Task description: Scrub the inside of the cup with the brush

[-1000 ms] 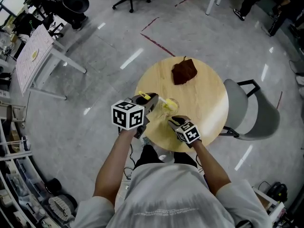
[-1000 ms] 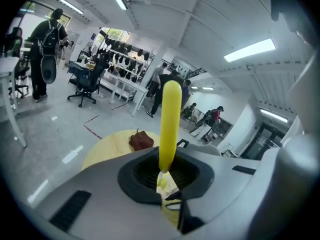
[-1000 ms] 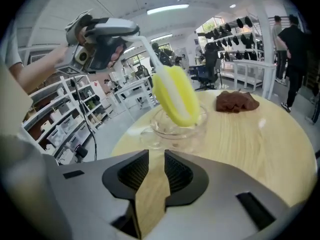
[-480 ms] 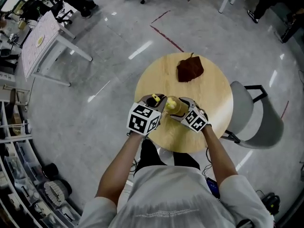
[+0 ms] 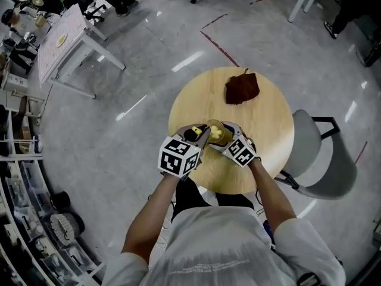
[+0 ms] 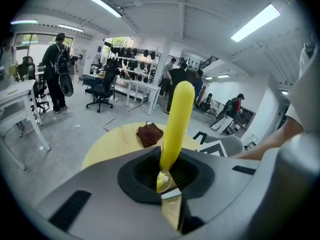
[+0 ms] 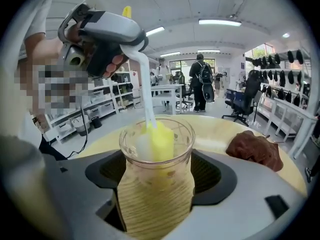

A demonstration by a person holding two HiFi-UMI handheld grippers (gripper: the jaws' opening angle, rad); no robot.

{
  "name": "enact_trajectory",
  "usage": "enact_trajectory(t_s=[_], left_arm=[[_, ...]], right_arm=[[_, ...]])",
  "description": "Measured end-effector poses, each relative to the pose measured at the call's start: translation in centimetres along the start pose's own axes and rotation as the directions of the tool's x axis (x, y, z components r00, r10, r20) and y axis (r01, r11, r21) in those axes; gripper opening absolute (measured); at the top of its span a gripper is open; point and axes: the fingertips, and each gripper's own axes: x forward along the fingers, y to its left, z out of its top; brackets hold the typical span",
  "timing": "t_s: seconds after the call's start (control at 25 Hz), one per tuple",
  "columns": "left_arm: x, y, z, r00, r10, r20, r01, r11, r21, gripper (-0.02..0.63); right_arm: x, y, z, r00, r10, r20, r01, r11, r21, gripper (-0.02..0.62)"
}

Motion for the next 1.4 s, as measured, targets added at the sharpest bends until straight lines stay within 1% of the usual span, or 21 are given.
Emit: enact_trajectory(t_s=[0.12,0.28,0.4,0.52,0.6,0.68,0.72,0.8,0.88,0.92,0.96,1.04,1.12,1.24,1.32,1.4], left_arm=[[-0.6,-0.5,0.4,1.000,-0.010,0.026,0.012,0.997,-0.082,0.051],[-2.5,-1.0,1.5,0.997,-0.017,0.081,0.028,0.989,-0.144,0.051],[-3.7,-1.1,2.8,0.992,-0.039,0.117,0.058,0.984,-0.167,0.051],[-4.3,-0.6,3.7,0.989,-0.040,0.144,0.066,0.981,-0.181,0.049],[-4.5,-0.3,4.0,0.985,-0.043,0.166,0.078,0.976,-0.205,0.046],[-4.5,-0.2,4.3,0.981,-0.055,0.187,0.098,0.969,-0.228,0.044],[-4.3,-0.2,4.3,0.981,-0.055,0.185,0.096,0.971,-0.220,0.044],[-3.8,-0.4,3.8,0.987,-0.043,0.154,0.068,0.984,-0.165,0.044],[-3.1,-0.8,3.3,0.992,-0.038,0.122,0.052,0.993,-0.110,0.044],[-2.8,-1.1,3.0,0.993,-0.042,0.110,0.053,0.994,-0.093,0.044],[-2.4,-1.3,2.7,0.994,-0.048,0.098,0.056,0.995,-0.080,0.044],[-1.6,-1.8,2.1,0.996,-0.057,0.073,0.062,0.996,-0.059,0.044],[-0.9,-2.0,1.4,0.997,-0.060,0.051,0.062,0.997,-0.041,0.044],[-0.3,-2.3,0.7,0.998,-0.054,0.027,0.055,0.998,-0.016,0.044],[0.0,-2.6,0.5,0.998,-0.057,0.020,0.057,0.998,-0.009,0.044],[0.3,-2.9,0.3,0.998,-0.059,0.014,0.059,0.998,0.002,0.044]], right_arm=[[-0.1,-0.1,-0.1,1.000,-0.007,0.009,0.007,1.000,0.013,0.403],[-0.6,0.3,-0.2,0.999,-0.033,0.007,0.032,0.999,0.043,0.403],[-1.3,-0.1,-0.7,0.996,-0.090,0.003,0.090,0.992,0.083,0.403],[-2.0,-0.3,-1.2,0.988,-0.152,-0.008,0.152,0.981,0.121,0.403],[-2.5,-0.3,-1.7,0.980,-0.199,-0.017,0.199,0.967,0.160,0.403],[-3.0,-0.3,-2.1,0.967,-0.256,-0.021,0.254,0.944,0.209,0.403],[-3.2,-0.3,-2.2,0.958,-0.286,-0.022,0.283,0.930,0.233,0.403],[-3.7,0.1,-2.5,0.942,-0.335,-0.022,0.327,0.902,0.281,0.402],[-4.1,0.9,-2.8,0.936,-0.352,-0.018,0.338,0.883,0.327,0.402],[-4.3,1.3,-2.9,0.939,-0.344,-0.015,0.328,0.880,0.342,0.402],[-4.6,1.7,-3.1,0.945,-0.326,-0.013,0.310,0.885,0.347,0.403],[-5.1,2.4,-3.6,0.963,-0.268,-0.013,0.258,0.912,0.319,0.403],[-5.8,2.2,-4.5,0.979,-0.205,-0.023,0.204,0.945,0.256,0.403],[-6.1,0.7,-5.2,0.993,-0.114,-0.030,0.117,0.982,0.149,0.403],[-5.8,0.3,-4.7,0.999,-0.037,-0.032,0.039,0.998,0.055,0.403],[-5.1,0.5,-4.1,0.998,0.036,-0.053,-0.039,0.998,-0.044,0.403]])
